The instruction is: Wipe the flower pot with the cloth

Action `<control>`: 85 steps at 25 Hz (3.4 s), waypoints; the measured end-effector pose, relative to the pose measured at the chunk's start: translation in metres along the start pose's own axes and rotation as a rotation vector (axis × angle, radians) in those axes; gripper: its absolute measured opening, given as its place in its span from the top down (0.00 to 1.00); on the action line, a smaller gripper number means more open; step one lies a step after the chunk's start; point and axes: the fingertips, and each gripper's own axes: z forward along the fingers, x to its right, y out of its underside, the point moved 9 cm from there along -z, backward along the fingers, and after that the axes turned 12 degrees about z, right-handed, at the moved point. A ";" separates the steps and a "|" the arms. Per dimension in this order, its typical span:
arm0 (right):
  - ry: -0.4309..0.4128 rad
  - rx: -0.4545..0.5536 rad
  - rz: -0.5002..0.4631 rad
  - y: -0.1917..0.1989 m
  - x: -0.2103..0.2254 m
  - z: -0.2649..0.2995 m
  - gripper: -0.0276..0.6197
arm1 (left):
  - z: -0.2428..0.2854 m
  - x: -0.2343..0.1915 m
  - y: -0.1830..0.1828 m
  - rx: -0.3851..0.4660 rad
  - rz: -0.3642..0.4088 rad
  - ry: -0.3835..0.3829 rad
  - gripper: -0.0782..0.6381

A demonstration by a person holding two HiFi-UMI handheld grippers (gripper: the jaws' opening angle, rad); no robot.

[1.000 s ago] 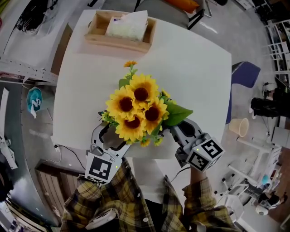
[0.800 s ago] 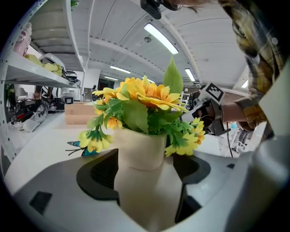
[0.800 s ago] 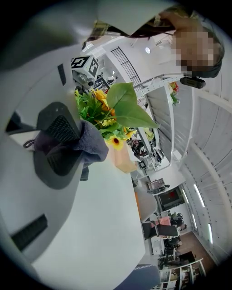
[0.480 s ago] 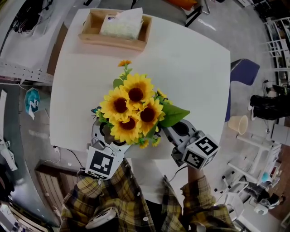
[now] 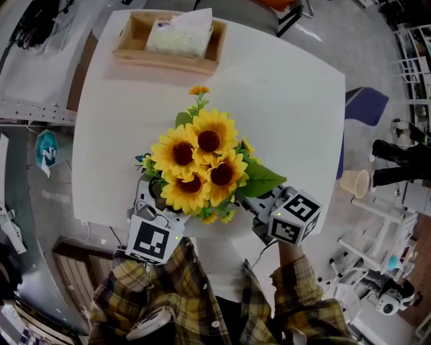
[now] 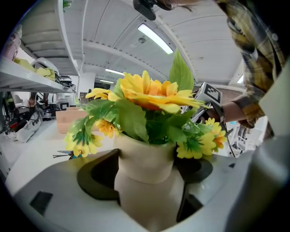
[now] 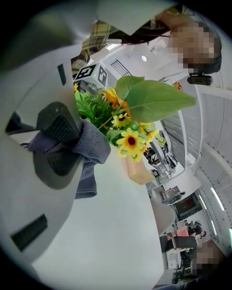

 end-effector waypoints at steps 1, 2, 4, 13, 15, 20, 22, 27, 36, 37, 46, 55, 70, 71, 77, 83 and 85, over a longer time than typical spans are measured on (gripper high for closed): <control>-0.002 -0.006 0.000 -0.001 0.000 0.000 0.91 | 0.000 -0.001 0.000 -0.007 0.004 0.012 0.33; 0.000 -0.013 -0.001 -0.003 0.001 0.000 0.91 | 0.000 -0.002 0.000 -0.015 0.008 0.025 0.33; 0.004 -0.032 -0.001 -0.008 0.001 0.000 0.91 | 0.001 -0.002 0.001 -0.019 0.011 0.048 0.33; -0.011 -0.114 -0.042 -0.030 0.017 0.010 0.91 | 0.008 -0.007 0.005 -0.008 0.038 0.109 0.33; -0.013 -0.127 -0.065 -0.037 0.020 0.015 0.91 | 0.008 -0.009 0.005 -0.008 0.041 0.118 0.33; -0.029 -0.186 -0.114 -0.063 0.029 0.025 0.91 | 0.014 -0.013 0.001 -0.018 0.056 0.156 0.33; -0.042 -0.209 -0.132 -0.079 0.039 0.029 0.91 | 0.023 -0.017 -0.005 -0.018 0.057 0.164 0.33; -0.072 -0.242 -0.188 -0.104 0.054 0.038 0.91 | 0.033 -0.022 -0.011 -0.020 0.068 0.193 0.34; -0.138 -0.301 -0.329 -0.135 0.051 0.061 0.91 | 0.034 -0.024 -0.009 -0.014 0.082 0.207 0.35; -0.157 -0.308 -0.345 -0.139 0.051 0.066 0.91 | 0.034 -0.024 -0.009 -0.016 0.087 0.214 0.35; -0.227 -0.340 -0.379 -0.149 0.048 0.077 0.91 | 0.038 -0.028 -0.012 -0.020 0.116 0.270 0.35; -0.170 -0.237 -0.286 -0.114 0.043 0.047 0.91 | -0.001 -0.015 0.000 -0.097 0.075 0.175 0.35; -0.006 0.050 -0.028 0.011 -0.014 -0.007 0.91 | -0.060 0.027 0.018 -0.170 -0.133 -0.088 0.35; -0.004 0.065 -0.011 0.019 -0.019 -0.005 0.91 | -0.061 0.026 0.019 -0.161 -0.140 -0.097 0.35; -0.010 0.104 0.056 0.034 -0.028 -0.002 0.91 | -0.057 0.017 0.017 -0.123 -0.061 -0.017 0.35; -0.077 -0.013 0.033 0.022 -0.021 -0.001 0.91 | -0.042 0.013 0.016 -0.151 0.099 0.076 0.36; -0.091 -0.054 0.007 0.016 -0.018 0.003 0.91 | -0.039 0.007 0.016 -0.150 0.124 0.098 0.37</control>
